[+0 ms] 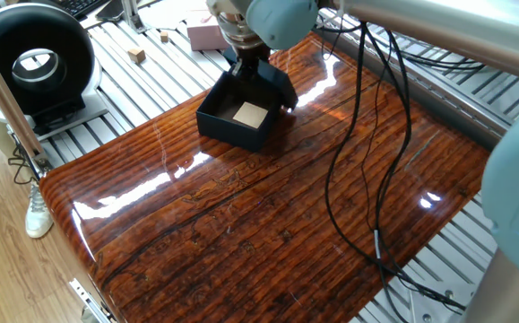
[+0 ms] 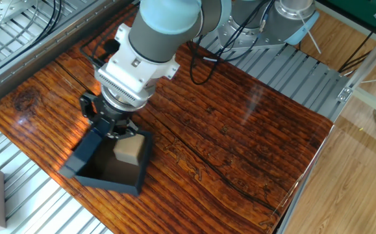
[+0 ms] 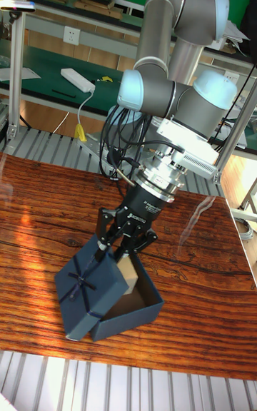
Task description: Cover the box
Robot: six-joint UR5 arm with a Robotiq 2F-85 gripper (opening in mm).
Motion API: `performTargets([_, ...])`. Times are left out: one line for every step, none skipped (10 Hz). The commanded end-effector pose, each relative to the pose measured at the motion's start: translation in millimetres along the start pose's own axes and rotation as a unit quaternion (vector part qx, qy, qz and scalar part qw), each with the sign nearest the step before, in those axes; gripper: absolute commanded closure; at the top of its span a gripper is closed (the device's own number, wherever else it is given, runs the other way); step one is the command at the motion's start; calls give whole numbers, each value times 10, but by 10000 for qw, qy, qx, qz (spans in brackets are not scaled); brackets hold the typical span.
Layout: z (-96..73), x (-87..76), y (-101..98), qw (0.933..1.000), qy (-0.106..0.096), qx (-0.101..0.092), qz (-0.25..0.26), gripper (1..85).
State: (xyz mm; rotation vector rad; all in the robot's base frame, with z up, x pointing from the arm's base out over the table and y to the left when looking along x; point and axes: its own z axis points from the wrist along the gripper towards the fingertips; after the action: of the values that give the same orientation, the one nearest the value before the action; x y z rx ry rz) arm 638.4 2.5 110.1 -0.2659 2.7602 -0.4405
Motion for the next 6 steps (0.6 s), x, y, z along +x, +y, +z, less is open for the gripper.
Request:
performTargets([22,107,102,9995,49,-84,313,583])
performTargets([30,128,71,9995,58,2,311,583])
performTargets([22,114,-107,9993,23,352,89,603])
performTargets([9,111,-228,9981,11,606,-86,617])
performTargets([29,127,-215,9981,11,620,-61,627])
performTargets([45,124,-204,9981,0,614,-28,630])
